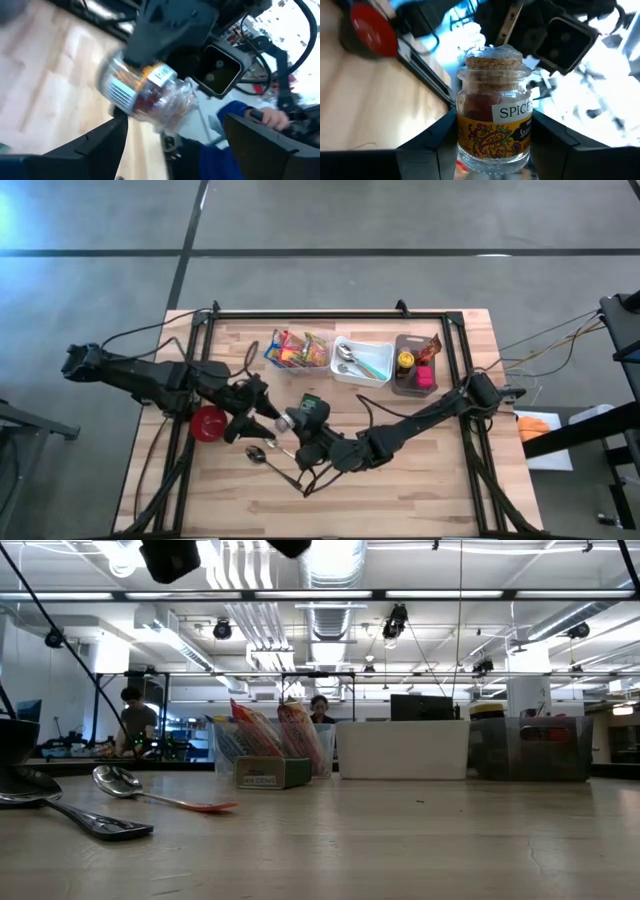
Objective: Pick & Place Food Item
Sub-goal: Put the brown seasoning bottle into the black bin
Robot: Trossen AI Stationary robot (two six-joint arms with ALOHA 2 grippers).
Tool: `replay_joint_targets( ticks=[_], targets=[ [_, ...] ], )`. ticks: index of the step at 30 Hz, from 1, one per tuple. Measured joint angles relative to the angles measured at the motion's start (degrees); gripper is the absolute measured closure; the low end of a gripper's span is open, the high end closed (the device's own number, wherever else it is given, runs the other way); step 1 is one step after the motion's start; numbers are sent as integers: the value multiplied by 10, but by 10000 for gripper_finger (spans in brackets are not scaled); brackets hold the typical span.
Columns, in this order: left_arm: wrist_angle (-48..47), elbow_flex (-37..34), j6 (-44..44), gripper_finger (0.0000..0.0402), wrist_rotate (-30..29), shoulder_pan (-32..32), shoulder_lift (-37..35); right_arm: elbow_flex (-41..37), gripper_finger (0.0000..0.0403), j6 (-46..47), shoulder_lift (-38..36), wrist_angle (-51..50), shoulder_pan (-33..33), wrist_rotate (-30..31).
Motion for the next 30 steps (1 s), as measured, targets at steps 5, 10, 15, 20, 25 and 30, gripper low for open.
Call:
replay_joint_targets(
  ticks=[5,10,15,20,25,30],
  targets=[
    [-32,-5,89,70,-66,-29,-43,-1,219,128,-29,-16,11,-6],
    [-41,-20,178,69,-212,-94,-65,-3,219,312,-75,-75,12,-74],
    [40,-54,286,69,-405,-189,-58,-5,219,473,-94,-97,4,-192],
    [205,-107,396,69,-482,-262,-42,-6,219,535,-94,-100,-3,-201],
    [301,-142,446,69,-504,-283,-33,-8,219,571,-94,-98,-2,-202],
    [410,-168,493,69,-502,-283,-19,-9,219,599,-94,-86,-3,-224]
  ],
)
